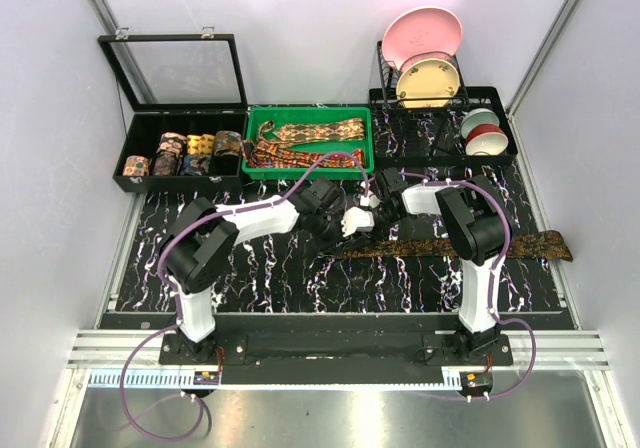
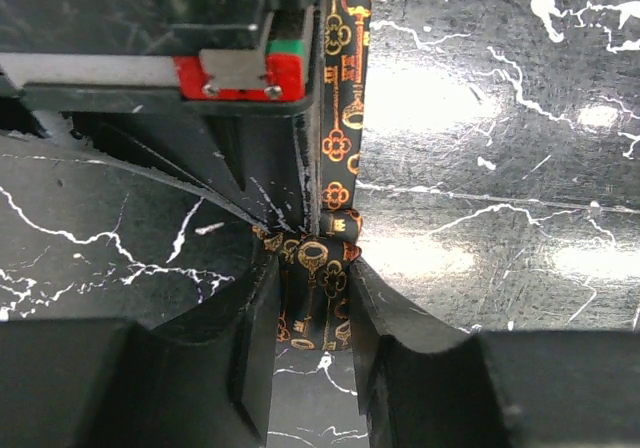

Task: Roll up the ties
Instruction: Roll the tie at the center of the board.

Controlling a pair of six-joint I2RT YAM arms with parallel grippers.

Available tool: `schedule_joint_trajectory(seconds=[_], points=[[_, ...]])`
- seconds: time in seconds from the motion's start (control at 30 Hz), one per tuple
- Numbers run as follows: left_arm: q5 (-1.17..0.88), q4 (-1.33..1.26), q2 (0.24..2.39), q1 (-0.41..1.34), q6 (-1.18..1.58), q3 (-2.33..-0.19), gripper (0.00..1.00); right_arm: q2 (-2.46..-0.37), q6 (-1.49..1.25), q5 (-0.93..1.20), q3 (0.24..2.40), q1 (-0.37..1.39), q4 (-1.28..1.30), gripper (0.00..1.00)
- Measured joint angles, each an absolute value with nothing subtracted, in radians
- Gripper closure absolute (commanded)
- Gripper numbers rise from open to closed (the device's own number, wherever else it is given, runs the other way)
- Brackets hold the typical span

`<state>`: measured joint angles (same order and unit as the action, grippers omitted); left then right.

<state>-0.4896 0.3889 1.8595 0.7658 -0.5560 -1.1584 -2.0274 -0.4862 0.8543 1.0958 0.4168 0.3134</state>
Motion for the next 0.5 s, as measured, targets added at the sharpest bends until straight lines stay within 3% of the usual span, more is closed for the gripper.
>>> schedule_joint_trajectory(seconds=[0.27, 0.43, 0.5], points=[[-0.467, 0.392, 1.87, 0.775, -0.556, -1.176, 0.68, -2.019, -0.498, 0.877, 1.093, 0.39, 0.315, 0.82], [-0.458, 0.404, 1.88, 0.778, -0.552, -1.192, 0.68, -1.961, -0.511, 0.911, 1.088, 0.342, 0.318, 0.66], [-0.457, 0.408, 1.881, 0.778, -0.551, -1.195, 0.68, -1.943, -0.524, 0.929, 1.088, 0.339, 0.307, 0.65]])
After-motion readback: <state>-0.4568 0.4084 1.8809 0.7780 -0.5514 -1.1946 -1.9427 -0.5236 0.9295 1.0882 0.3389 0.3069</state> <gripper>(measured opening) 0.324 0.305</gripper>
